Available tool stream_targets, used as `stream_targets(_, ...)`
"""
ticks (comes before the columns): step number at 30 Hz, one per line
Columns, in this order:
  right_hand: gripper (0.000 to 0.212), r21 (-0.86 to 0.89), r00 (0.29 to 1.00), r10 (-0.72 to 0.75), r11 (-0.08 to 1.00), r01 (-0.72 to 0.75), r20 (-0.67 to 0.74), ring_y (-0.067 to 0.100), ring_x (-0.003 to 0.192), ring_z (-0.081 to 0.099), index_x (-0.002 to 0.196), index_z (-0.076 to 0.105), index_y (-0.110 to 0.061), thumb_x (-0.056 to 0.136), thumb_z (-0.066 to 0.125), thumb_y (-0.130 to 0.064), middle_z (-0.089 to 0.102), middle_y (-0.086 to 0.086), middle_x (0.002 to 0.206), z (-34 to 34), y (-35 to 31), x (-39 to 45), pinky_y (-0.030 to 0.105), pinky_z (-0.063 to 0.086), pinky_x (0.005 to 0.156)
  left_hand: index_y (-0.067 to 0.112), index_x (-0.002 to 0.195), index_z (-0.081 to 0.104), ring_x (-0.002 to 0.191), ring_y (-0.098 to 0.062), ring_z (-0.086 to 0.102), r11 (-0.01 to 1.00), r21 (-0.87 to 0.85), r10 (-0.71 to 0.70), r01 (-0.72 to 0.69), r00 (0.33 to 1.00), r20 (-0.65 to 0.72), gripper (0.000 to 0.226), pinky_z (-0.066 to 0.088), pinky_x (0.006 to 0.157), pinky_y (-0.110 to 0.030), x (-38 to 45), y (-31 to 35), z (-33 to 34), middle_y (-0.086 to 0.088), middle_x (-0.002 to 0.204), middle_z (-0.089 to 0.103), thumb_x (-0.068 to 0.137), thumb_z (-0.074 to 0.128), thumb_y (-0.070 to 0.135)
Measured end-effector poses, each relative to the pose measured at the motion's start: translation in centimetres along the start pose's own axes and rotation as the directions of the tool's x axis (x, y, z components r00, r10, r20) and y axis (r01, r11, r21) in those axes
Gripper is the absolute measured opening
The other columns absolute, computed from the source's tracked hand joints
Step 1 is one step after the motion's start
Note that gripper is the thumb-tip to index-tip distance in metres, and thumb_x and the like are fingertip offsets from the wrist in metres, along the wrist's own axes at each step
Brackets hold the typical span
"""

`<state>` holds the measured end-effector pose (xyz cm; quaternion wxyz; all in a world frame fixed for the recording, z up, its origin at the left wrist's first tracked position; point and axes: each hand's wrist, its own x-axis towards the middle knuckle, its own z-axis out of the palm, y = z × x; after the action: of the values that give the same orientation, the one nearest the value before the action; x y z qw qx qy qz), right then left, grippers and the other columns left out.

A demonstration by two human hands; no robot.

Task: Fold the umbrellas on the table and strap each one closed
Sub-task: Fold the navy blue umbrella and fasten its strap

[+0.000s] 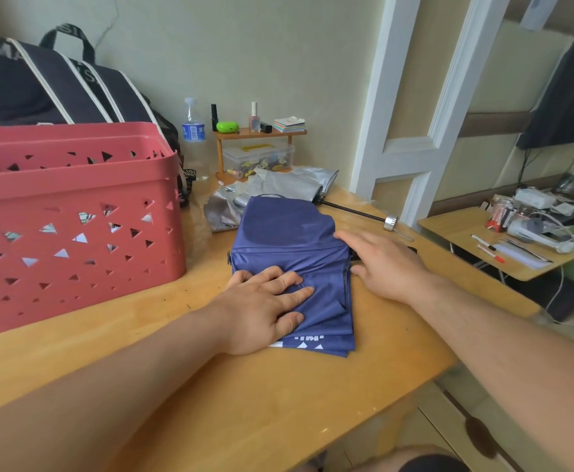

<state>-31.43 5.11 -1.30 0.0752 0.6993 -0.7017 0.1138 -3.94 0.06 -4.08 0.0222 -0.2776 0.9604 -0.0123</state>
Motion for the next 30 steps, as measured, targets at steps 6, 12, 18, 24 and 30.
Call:
stream_targets(6,0.061,-0.009,0.999,0.027,1.0,-0.027,-0.019,0.025,0.137,0.048,0.152,0.044,-0.031,0.097,0.066,-0.016,0.057,-0.003,0.146,1.1,-0.1,0.7,0.036,0.039,0.108,0.061,0.157,0.008,0.155,-0.01,0.002,1.0,-0.016,0.025,-0.025,1.0,-0.008,0.067,0.02,0.111,-0.043,-0.1,-0.2,0.0,0.021,0.17,0.006,0.091,-0.004,0.07)
stream_targets(12,0.057,0.169,0.984,0.044,0.985,-0.014,-0.171,0.027,0.127,0.053,0.133,0.066,-0.021,0.083,0.053,0.002,0.063,-0.003,0.137,-1.3,-5.6,2.2,0.043,0.045,0.108,0.063,0.156,0.008,0.155,-0.009,0.0,1.0,-0.026,0.004,-0.003,0.999,0.052,0.063,0.016,0.116,-0.044,-0.2,0.2,-0.5,0.022,0.17,0.004,0.095,0.008,0.074)
stream_targets(18,0.028,0.331,0.958,0.285,0.905,-0.267,-0.006,0.03,0.116,0.06,0.11,0.071,-0.016,0.093,0.053,-0.005,0.07,0.005,0.119,2.3,-8.3,0.0,0.031,0.042,0.096,0.032,0.166,-0.003,0.159,-0.008,0.001,0.981,-0.168,-0.091,0.095,0.995,0.032,0.089,0.005,0.127,-0.034,-1.4,0.5,-0.3,0.007,0.174,0.005,0.096,0.026,0.078)
stream_targets(24,0.029,0.097,0.977,0.212,0.972,-0.214,0.038,0.029,0.123,0.044,0.127,0.056,-0.012,0.11,0.037,-0.026,0.051,0.006,0.131,3.0,-7.2,-2.1,0.035,0.032,0.103,0.04,0.162,0.026,0.158,-0.018,0.02,0.976,-0.052,-0.195,0.209,0.96,0.202,0.083,0.025,0.126,-0.043,-4.2,0.9,-3.1,0.008,0.171,0.02,0.092,0.012,0.081)
stream_targets(30,0.023,0.04,0.962,0.25,0.966,-0.255,0.109,0.028,0.125,0.037,0.125,0.049,-0.016,0.108,0.039,-0.028,0.043,0.005,0.135,2.8,-8.0,-2.0,0.041,0.04,0.096,0.03,0.137,0.063,0.132,-0.03,0.054,0.993,0.11,-0.005,0.036,0.961,-0.276,0.066,0.043,0.107,-0.047,1.0,-0.3,-3.6,0.006,0.133,0.068,0.096,0.019,0.058)
